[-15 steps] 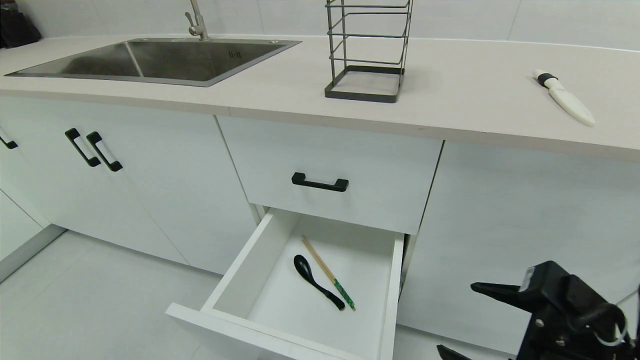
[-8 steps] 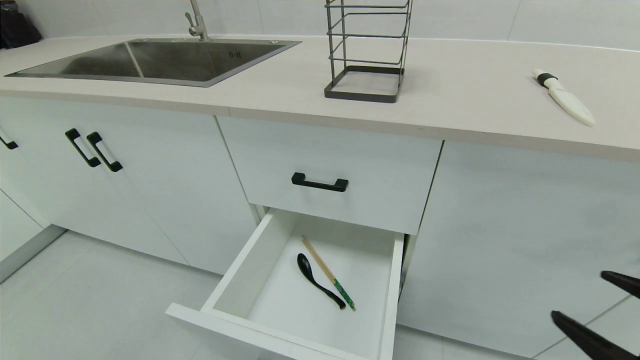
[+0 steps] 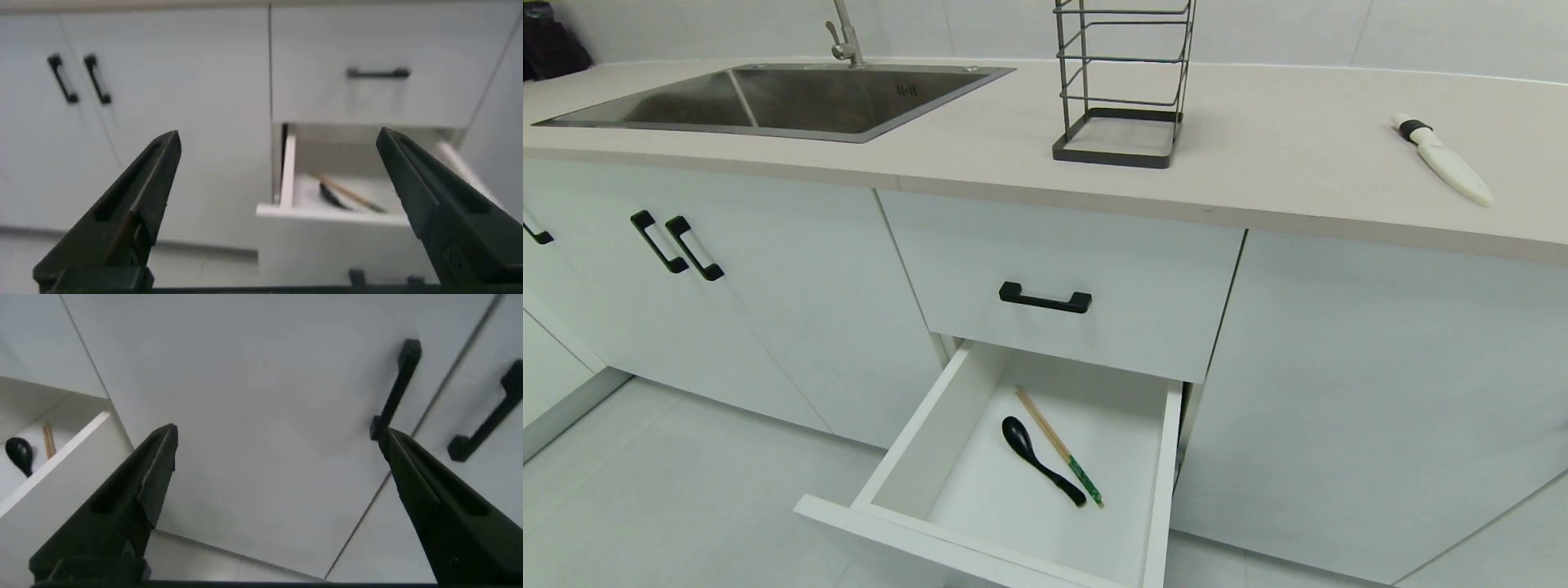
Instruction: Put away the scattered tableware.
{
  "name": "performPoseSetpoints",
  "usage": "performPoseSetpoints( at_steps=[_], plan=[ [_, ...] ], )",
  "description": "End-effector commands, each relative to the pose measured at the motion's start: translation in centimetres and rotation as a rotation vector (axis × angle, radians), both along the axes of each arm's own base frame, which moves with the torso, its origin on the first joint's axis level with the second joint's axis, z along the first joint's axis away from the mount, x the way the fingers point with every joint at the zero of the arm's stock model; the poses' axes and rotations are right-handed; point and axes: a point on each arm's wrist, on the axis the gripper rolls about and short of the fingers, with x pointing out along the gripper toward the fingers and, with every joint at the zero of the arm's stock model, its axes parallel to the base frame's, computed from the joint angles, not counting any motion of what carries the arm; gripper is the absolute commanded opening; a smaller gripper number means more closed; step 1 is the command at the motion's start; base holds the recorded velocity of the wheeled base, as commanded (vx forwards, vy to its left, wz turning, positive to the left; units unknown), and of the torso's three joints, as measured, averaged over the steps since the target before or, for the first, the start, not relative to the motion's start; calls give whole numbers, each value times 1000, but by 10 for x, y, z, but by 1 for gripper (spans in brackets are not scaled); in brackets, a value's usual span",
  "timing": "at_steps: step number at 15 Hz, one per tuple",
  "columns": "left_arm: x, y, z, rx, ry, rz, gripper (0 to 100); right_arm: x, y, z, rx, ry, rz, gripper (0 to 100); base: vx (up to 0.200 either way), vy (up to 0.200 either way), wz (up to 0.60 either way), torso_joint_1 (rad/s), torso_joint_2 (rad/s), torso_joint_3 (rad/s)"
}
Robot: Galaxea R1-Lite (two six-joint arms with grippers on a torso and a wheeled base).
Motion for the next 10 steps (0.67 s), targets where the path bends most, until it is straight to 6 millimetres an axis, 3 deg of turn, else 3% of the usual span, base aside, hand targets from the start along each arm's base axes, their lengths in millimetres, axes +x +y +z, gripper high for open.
performPoseSetpoints(
  at_steps=[1, 4, 5, 6, 8, 10],
  plan=[
    [34, -2, 42, 5, 112, -120, 100, -22, 0, -36, 5, -84, -13, 100, 0, 0, 0, 0, 0, 0],
    [54, -5, 34, 27, 260, -212, 100, -20, 0, -54, 6, 86, -7, 100, 0, 0, 0, 0, 0, 0],
    [65, -6, 24, 34, 399, -235, 100, -20, 0, -54, 21, 98, -6, 100, 0, 0, 0, 0, 0, 0],
    [67, -6, 22, 31, 421, -236, 100, -20, 0, -54, 28, 95, -7, 100, 0, 0, 0, 0, 0, 0],
    [96, -9, 3, 20, 634, -284, 100, -20, 0, -54, 38, 95, -7, 100, 0, 0, 0, 0, 0, 0],
    [110, -20, -12, 45, 768, -442, 100, -20, 0, -54, 40, 95, -2, 100, 0, 0, 0, 0, 0, 0]
  ],
)
